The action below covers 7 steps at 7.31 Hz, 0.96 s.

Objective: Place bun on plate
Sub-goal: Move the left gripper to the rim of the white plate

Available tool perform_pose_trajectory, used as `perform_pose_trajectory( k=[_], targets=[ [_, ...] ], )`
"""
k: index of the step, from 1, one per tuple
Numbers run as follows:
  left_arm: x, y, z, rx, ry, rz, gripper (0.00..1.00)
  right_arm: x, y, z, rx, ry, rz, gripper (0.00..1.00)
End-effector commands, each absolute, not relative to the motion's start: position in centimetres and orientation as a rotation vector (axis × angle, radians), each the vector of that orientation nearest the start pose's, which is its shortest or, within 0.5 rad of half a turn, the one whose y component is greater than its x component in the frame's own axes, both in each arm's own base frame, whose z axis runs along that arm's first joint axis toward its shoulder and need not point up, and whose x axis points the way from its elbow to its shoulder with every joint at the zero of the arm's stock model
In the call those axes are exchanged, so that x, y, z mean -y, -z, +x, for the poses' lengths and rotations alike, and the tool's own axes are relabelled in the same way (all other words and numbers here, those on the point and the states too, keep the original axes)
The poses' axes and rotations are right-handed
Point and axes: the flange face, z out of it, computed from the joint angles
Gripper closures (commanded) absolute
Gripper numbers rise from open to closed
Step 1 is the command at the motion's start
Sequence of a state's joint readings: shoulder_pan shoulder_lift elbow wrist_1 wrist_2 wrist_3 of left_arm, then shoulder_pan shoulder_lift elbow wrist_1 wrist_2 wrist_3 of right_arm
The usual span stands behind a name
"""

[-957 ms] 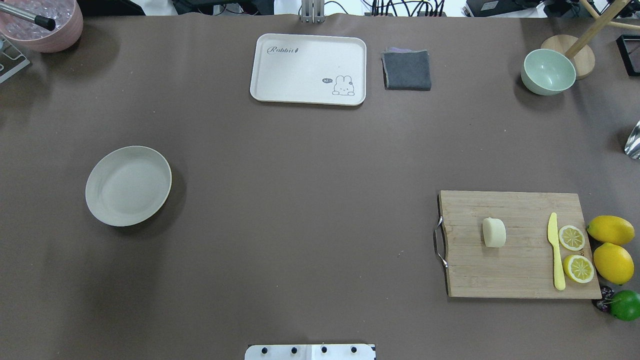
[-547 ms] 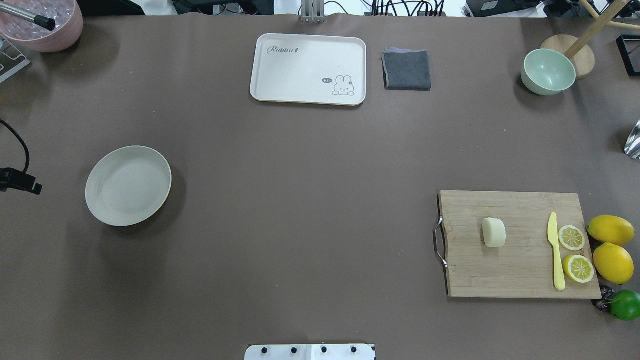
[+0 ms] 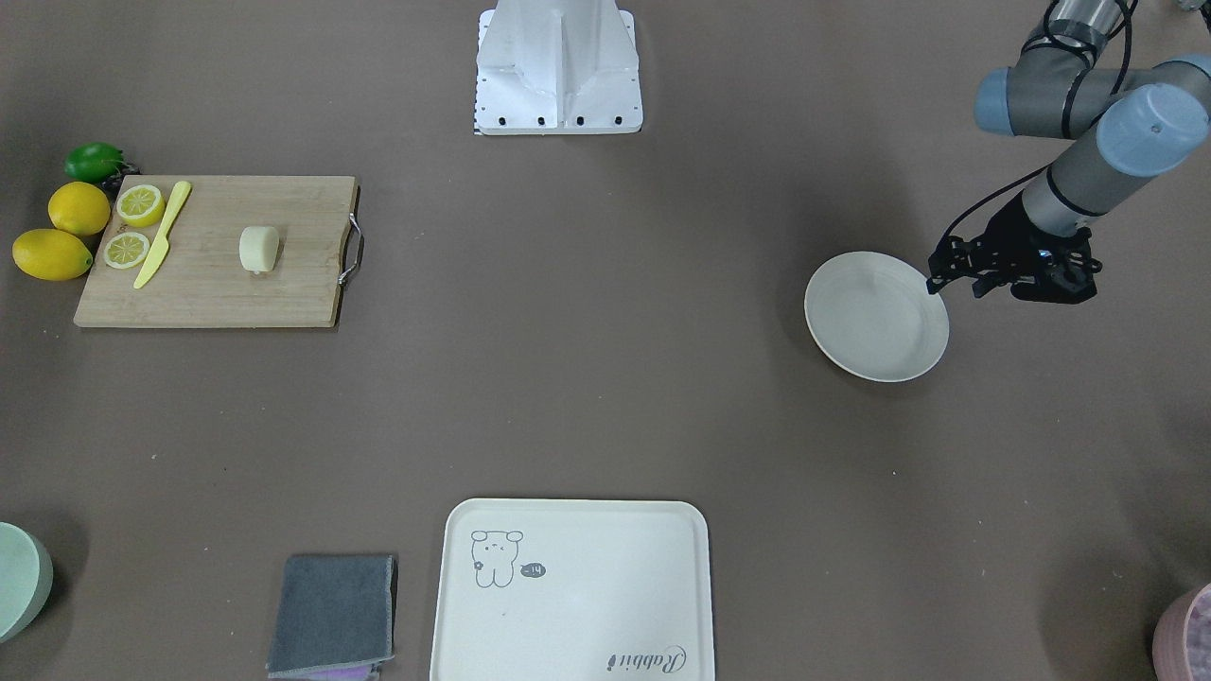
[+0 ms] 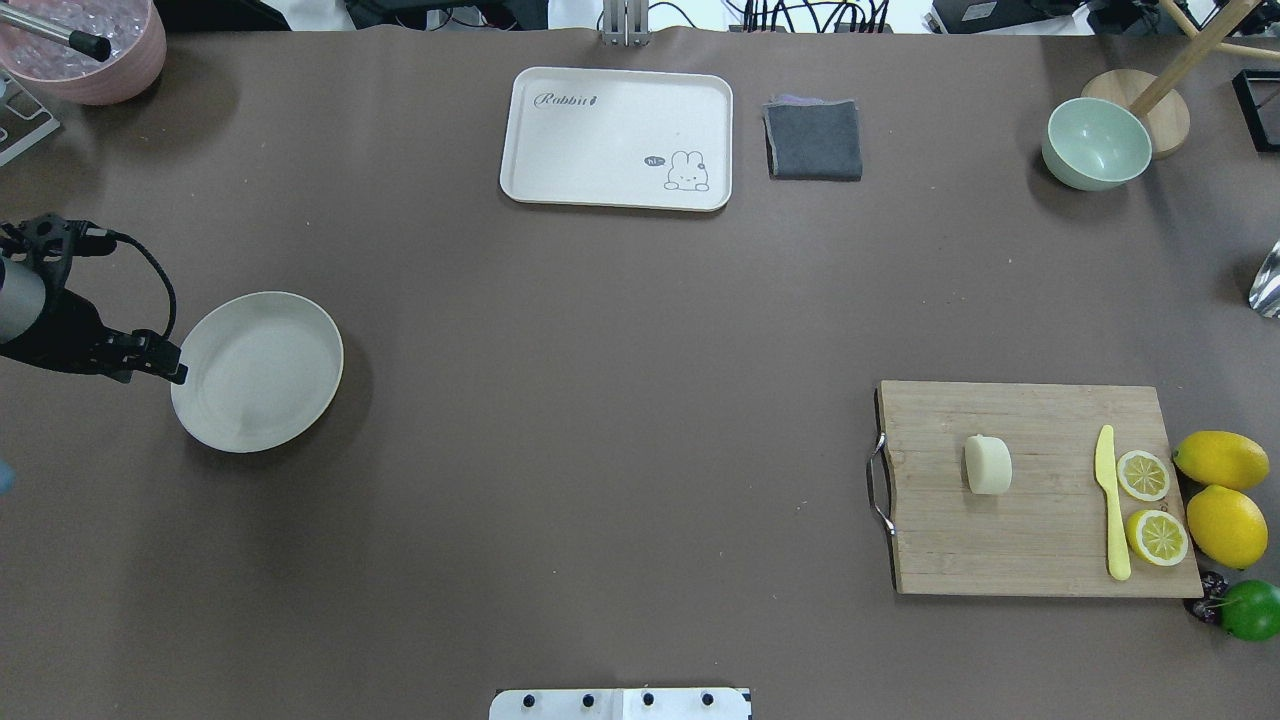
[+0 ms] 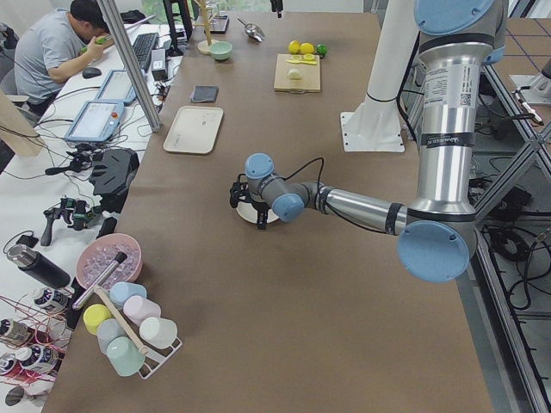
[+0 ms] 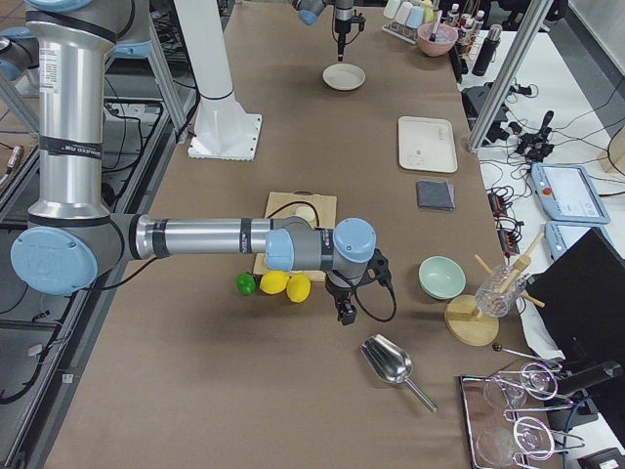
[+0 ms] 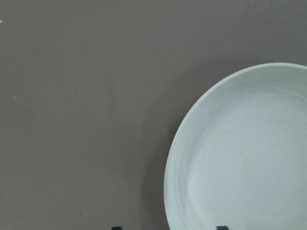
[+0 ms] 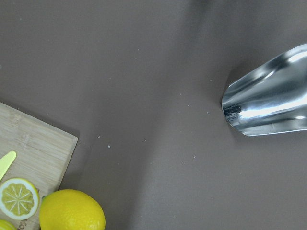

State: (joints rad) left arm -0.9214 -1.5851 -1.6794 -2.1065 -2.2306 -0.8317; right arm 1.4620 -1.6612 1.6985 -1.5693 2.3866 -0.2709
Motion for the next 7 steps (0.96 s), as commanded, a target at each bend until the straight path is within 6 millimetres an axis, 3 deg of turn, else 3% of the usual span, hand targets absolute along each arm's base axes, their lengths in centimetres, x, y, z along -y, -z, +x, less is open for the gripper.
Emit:
perform_pose_trajectory(
  k=[1,2,3,4,5,7],
  targets=[
    [46.6,-56.3,26.6,-0.904,-0.052,0.045,0.31,45.9,-63.4,1.1,0.815,0.366,0.102,0.00],
    [46.6,-56.3,26.8,-0.906,-0.046,0.043,0.38,46.2,-63.0,1.0,0.823,0.356,0.104,0.00],
    [46.9,-55.4,27.1,-0.918,-0.017,0.037,0.55,46.5,-61.5,0.8,0.845,0.304,0.101,0.00],
    [47.1,-54.6,27.4,-0.927,0.012,0.030,0.83,46.5,-59.3,-0.6,0.858,0.284,0.100,0.01],
    [46.8,-54.8,27.9,-0.935,0.001,0.031,1.00,46.6,-58.4,-2.1,0.863,0.286,0.088,0.01],
    [46.6,-55.3,28.1,-0.927,0.001,0.022,1.00,46.3,-55.7,-5.5,0.871,0.273,0.058,0.01]
  ],
)
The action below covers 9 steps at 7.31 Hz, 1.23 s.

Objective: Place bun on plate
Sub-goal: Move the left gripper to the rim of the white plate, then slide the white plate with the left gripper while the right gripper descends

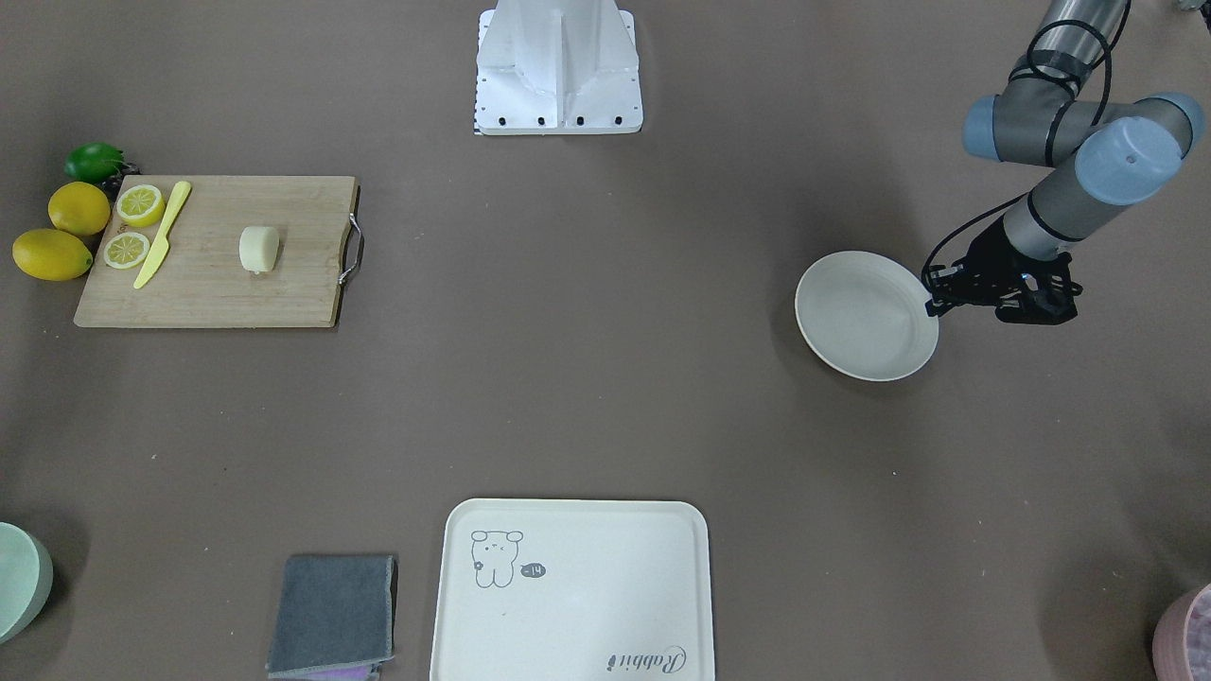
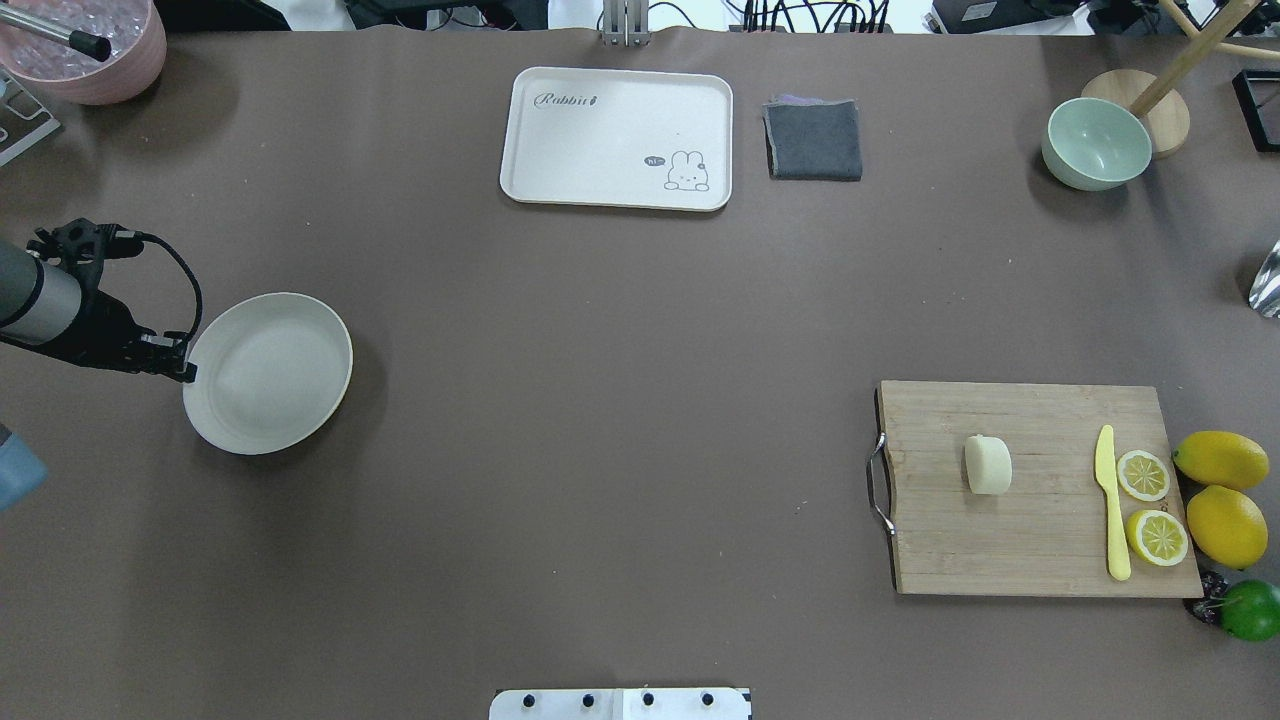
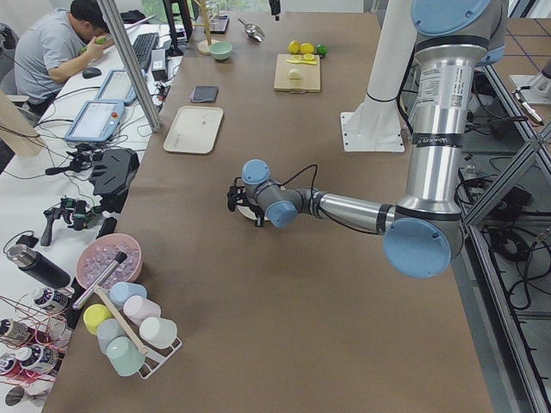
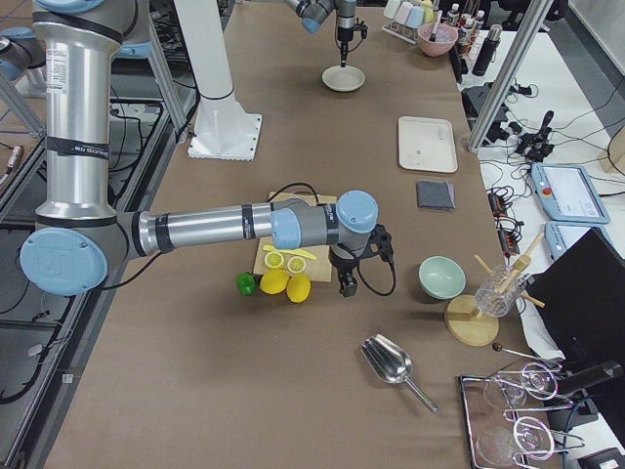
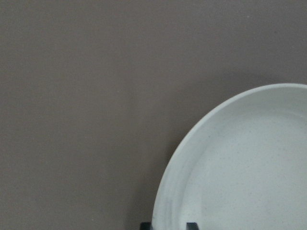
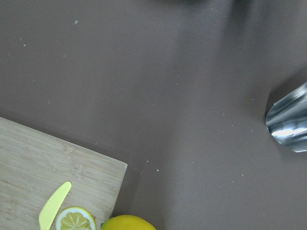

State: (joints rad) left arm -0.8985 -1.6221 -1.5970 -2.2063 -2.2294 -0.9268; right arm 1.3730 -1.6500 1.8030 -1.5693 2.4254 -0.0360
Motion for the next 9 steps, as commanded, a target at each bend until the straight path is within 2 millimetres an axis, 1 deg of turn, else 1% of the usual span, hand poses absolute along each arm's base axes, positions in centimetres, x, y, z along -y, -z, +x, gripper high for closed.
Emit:
perform_pose_trajectory(
  k=[1,2,3,4,5,6,7,8,9],
  targets=[
    [46.7,-54.7,28.2,-0.936,0.010,0.022,1.00,46.0,-54.4,-6.5,0.876,0.272,0.057,0.01],
    [46.6,-53.2,28.2,-0.956,0.027,0.024,1.00,45.9,-53.8,-7.3,0.879,0.282,0.057,0.01],
    [46.3,-51.4,28.0,-0.980,0.016,0.039,1.00,46.1,-52.7,-8.6,0.884,0.281,0.050,0.01],
    [46.0,-48.9,27.8,-1.011,0.031,0.056,1.00,46.3,-51.5,-10.5,0.890,0.286,0.039,0.01],
    [46.1,-45.7,27.8,-1.054,0.070,0.061,1.00,45.6,-49.6,-12.5,0.902,0.284,0.024,0.01],
    [46.9,-41.7,30.1,-1.102,0.107,0.055,1.00,44.6,-47.4,-15.3,0.912,0.276,-0.004,0.01],
    [46.2,-37.7,34.6,-1.151,0.113,0.010,1.00,44.7,-45.9,-17.6,0.922,0.265,-0.026,0.02],
    [45.8,-35.1,37.3,-1.165,0.116,0.040,1.00,44.7,-43.8,-20.9,0.931,0.272,-0.047,0.02],
    [46.4,-32.1,39.1,-1.160,0.121,0.060,1.00,44.4,-42.2,-24.0,0.925,0.283,-0.058,0.02]
  ],
)
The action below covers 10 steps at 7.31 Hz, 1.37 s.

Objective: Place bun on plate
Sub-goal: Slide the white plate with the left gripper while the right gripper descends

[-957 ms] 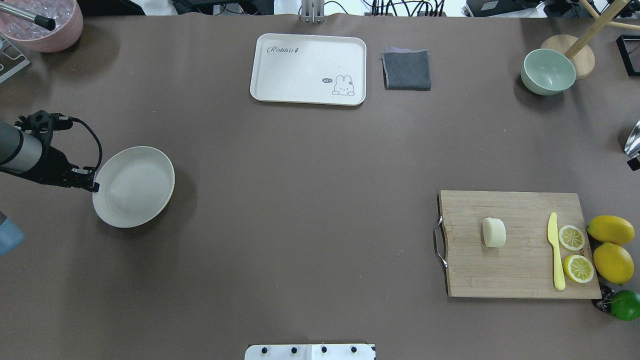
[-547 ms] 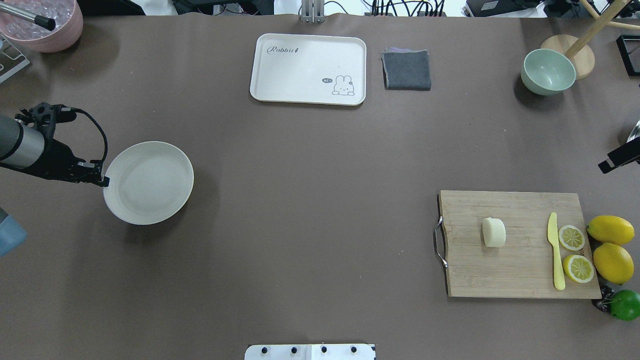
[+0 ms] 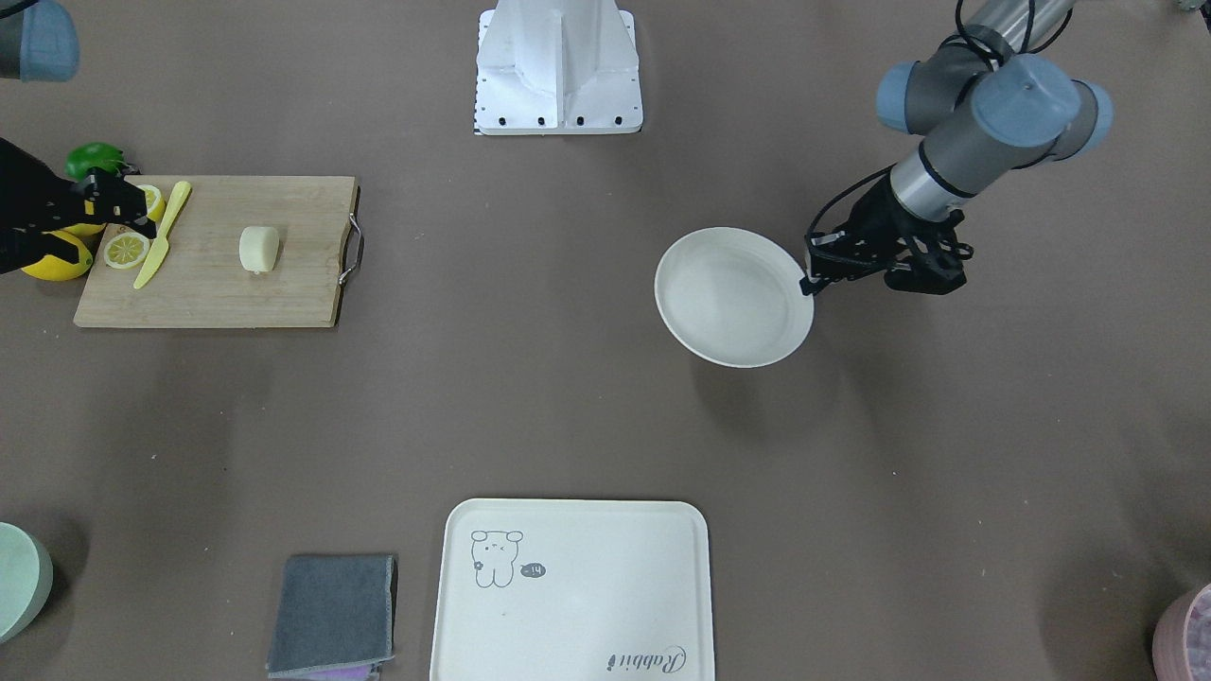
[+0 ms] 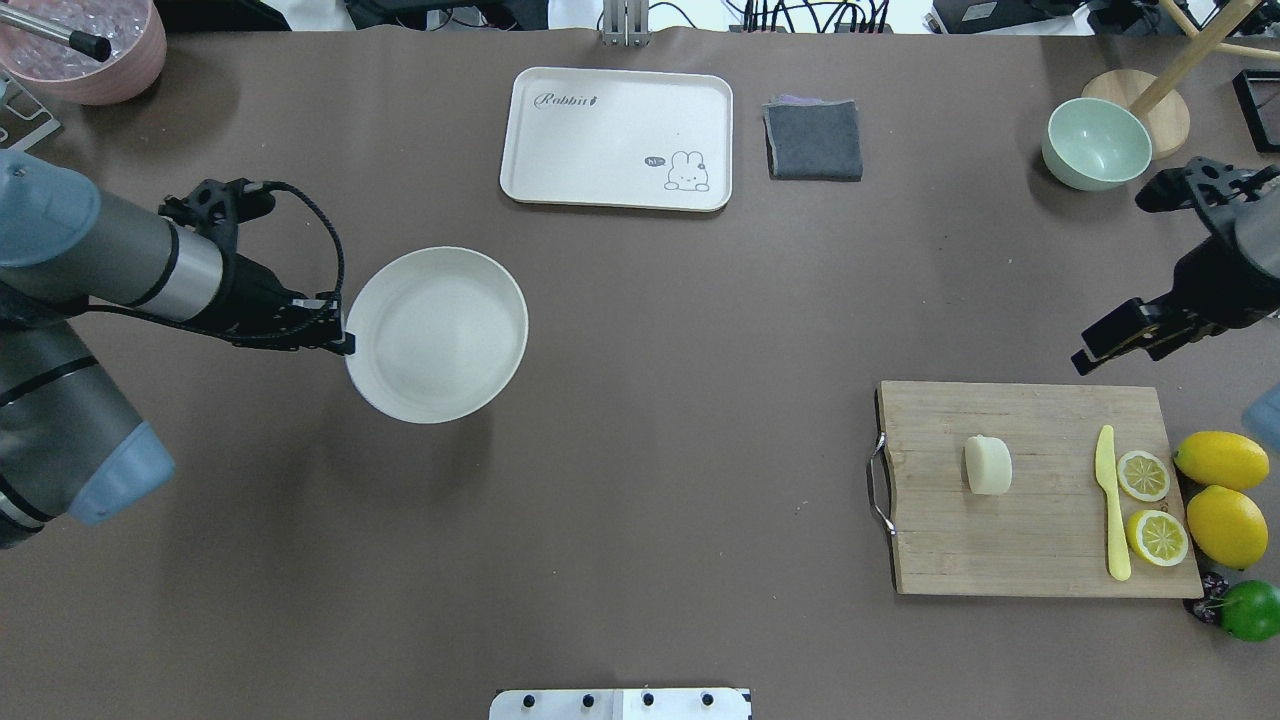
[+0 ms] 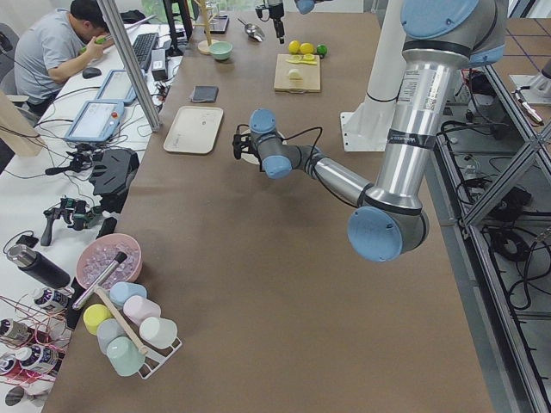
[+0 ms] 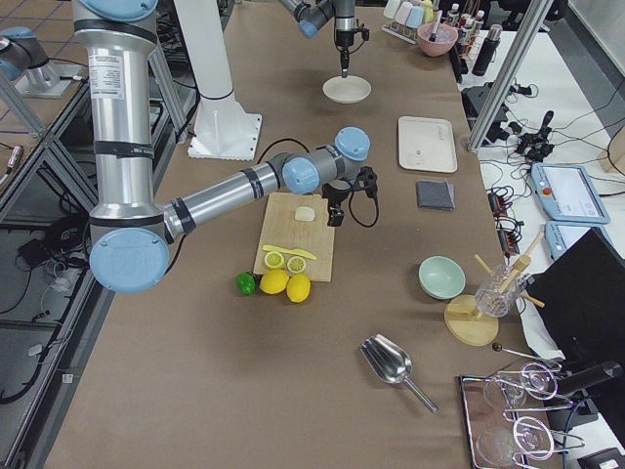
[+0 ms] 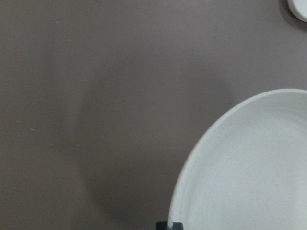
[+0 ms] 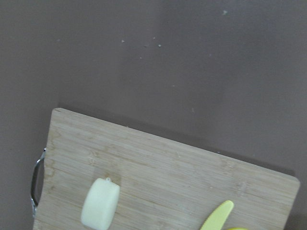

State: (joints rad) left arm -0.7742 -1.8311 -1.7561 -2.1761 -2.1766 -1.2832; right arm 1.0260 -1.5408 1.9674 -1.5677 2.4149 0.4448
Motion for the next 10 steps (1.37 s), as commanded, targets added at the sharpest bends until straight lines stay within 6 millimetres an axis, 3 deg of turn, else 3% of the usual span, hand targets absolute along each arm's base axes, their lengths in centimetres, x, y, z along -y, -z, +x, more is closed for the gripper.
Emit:
perform_pose_trajectory(
  k=[1,2,3,4,6,8,10],
  targets=[
    [45.6,-29.0,42.3,-1.158,0.151,0.066,1.00,43.4,-41.4,-27.1,0.904,0.295,-0.074,0.02],
    [44.0,-27.9,45.2,-1.152,0.163,0.064,1.00,42.3,-41.4,-29.8,0.863,0.302,-0.081,0.03],
    [42.7,-26.1,47.6,-1.146,0.184,0.063,1.00,41.6,-43.4,-32.2,0.802,0.323,-0.088,0.03],
    [41.8,-24.6,49.9,-1.122,0.202,0.060,1.00,41.2,-44.1,-32.6,0.804,0.309,-0.096,0.06],
    [41.0,-24.2,52.0,-1.111,0.198,0.071,1.00,41.2,-46.8,-33.4,0.801,0.302,-0.104,0.08],
    [40.0,-24.3,53.1,-1.103,0.190,0.079,1.00,40.3,-46.9,-34.1,0.806,0.264,-0.134,0.10],
    [39.9,-24.9,53.7,-1.089,0.192,0.078,1.00,39.9,-46.8,-34.5,0.807,0.275,-0.141,0.32]
  ],
)
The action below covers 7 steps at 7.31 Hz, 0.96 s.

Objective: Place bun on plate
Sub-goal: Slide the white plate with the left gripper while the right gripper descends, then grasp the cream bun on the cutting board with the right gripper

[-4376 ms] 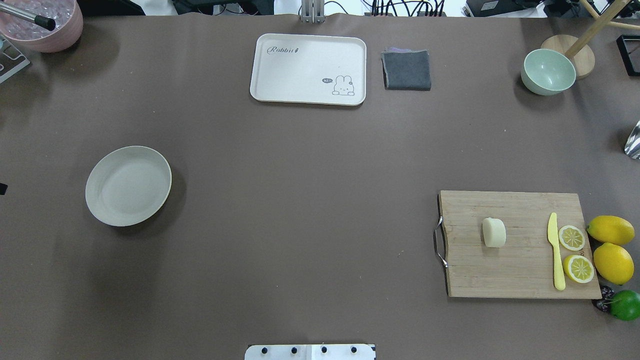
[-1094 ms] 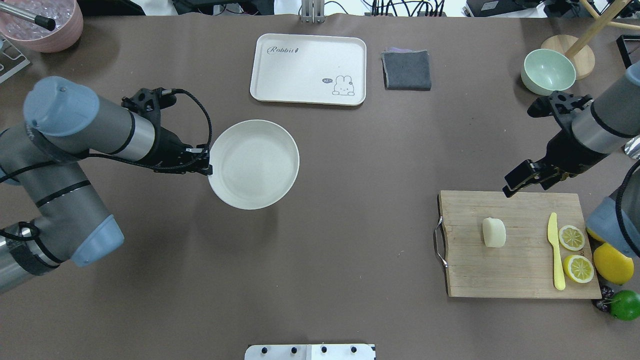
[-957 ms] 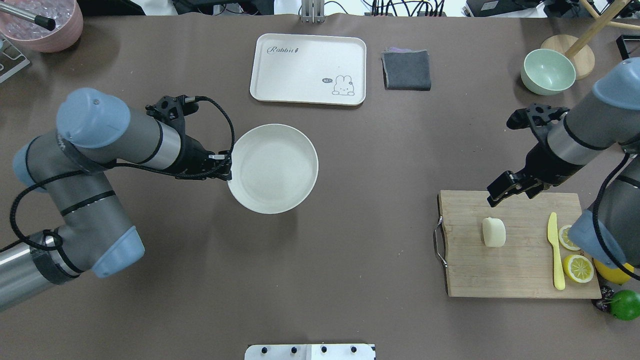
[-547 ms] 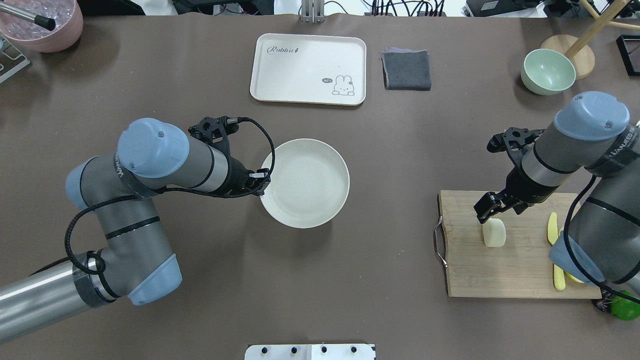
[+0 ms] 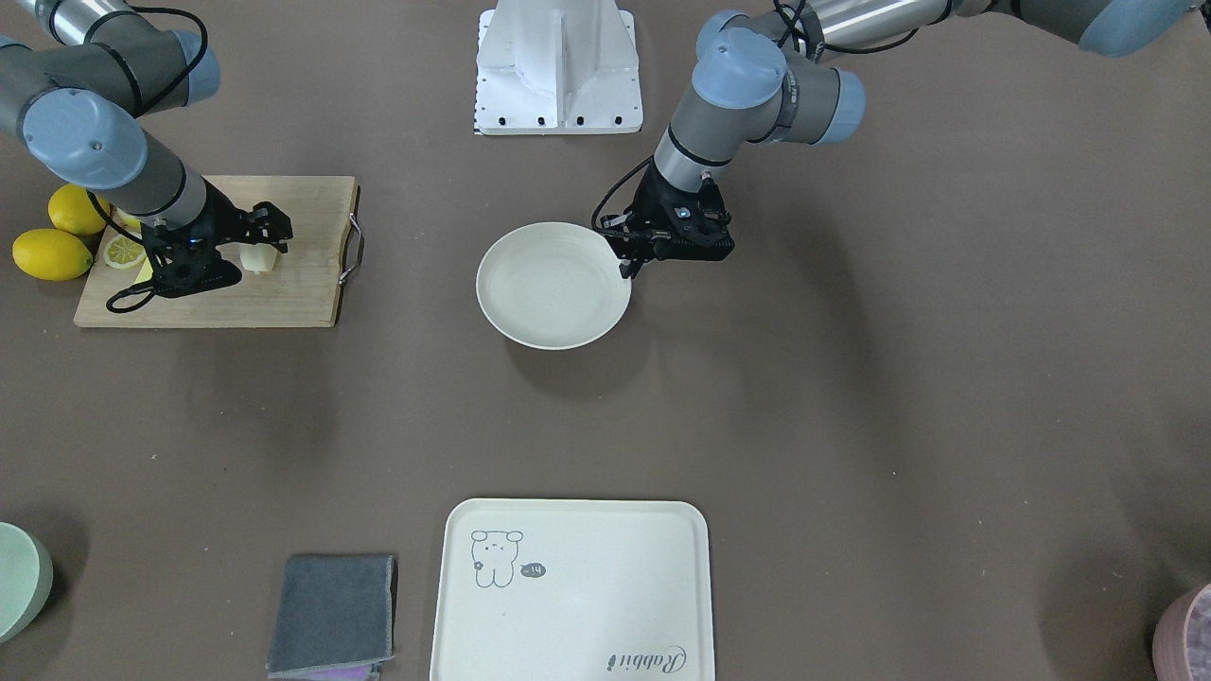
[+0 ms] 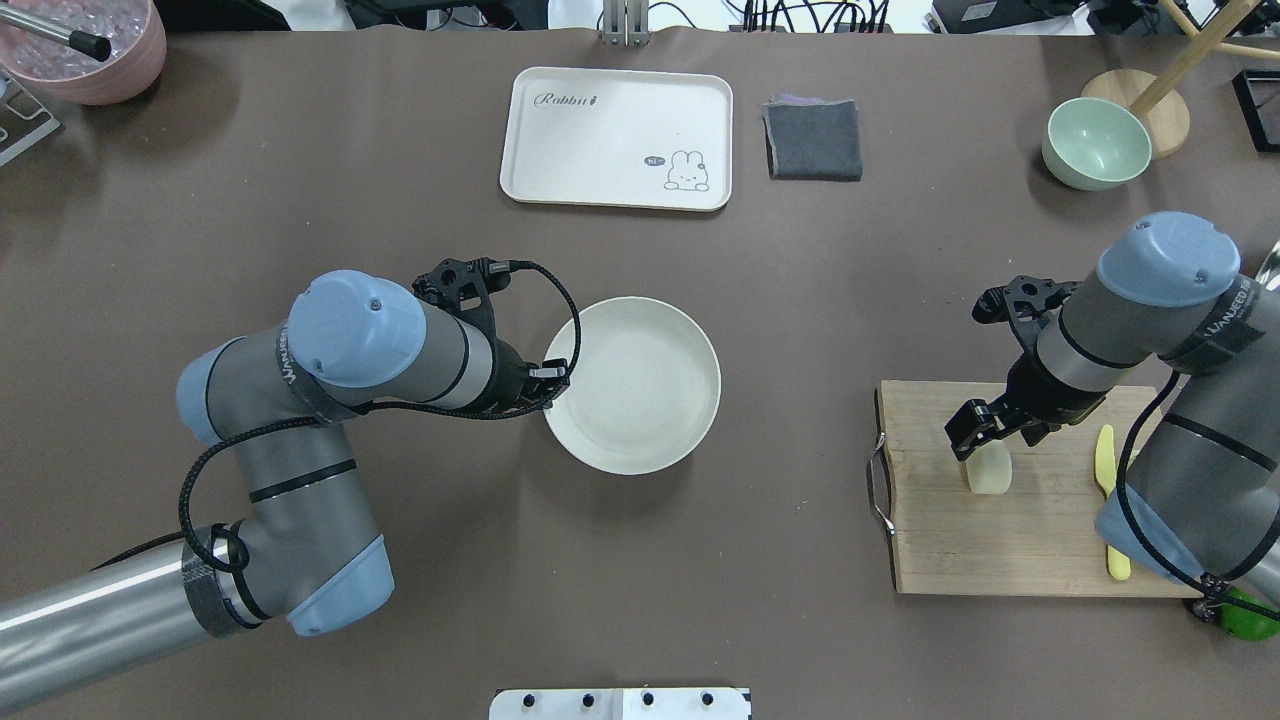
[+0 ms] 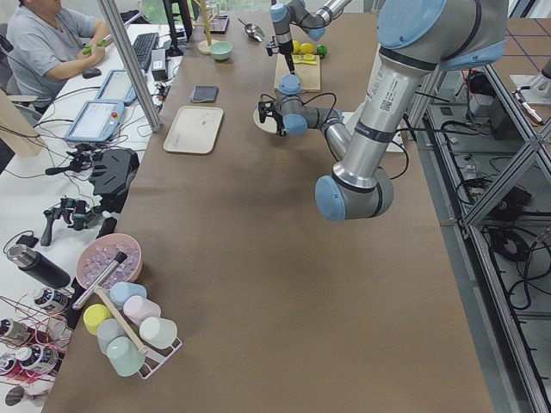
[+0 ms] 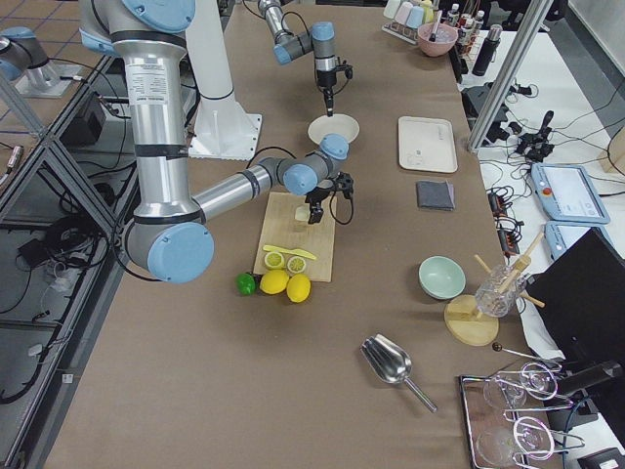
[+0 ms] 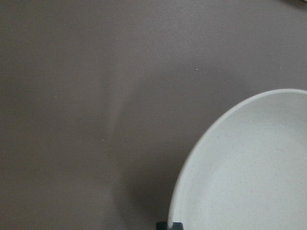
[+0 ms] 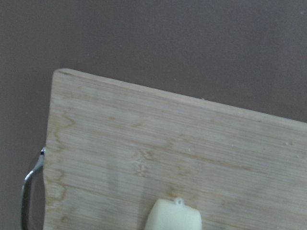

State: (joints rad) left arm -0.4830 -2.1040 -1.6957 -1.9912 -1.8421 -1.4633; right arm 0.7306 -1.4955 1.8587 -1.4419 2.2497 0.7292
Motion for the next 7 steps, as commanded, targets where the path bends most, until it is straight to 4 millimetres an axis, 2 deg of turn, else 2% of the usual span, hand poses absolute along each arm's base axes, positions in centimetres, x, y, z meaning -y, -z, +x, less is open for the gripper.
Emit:
perform_pose_trajectory(
  k=[1,2,3,4,5,6,7],
  targets=[
    [39.6,-24.9,53.9,-1.090,0.186,0.075,1.00,39.6,-47.0,-34.6,0.805,0.279,-0.146,0.34],
    [39.6,-24.9,53.9,-1.089,0.186,0.075,1.00,39.4,-47.1,-34.7,0.805,0.282,-0.149,0.40],
    [39.5,-25.0,54.0,-1.088,0.186,0.073,0.90,39.4,-47.1,-34.7,0.804,0.283,-0.149,0.52],
    [39.4,-24.9,54.1,-1.089,0.185,0.072,0.44,39.3,-47.2,-34.8,0.803,0.284,-0.151,0.71],
    [39.4,-25.0,54.2,-1.088,0.184,0.071,0.32,39.3,-47.1,-34.9,0.801,0.287,-0.148,0.80],
    [39.4,-24.9,54.1,-1.089,0.185,0.072,0.26,39.2,-46.6,-34.9,0.809,0.289,-0.145,0.90],
    [39.4,-24.8,54.0,-1.092,0.184,0.073,0.19,39.3,-45.0,-35.1,0.835,0.300,-0.128,0.96]
  ],
)
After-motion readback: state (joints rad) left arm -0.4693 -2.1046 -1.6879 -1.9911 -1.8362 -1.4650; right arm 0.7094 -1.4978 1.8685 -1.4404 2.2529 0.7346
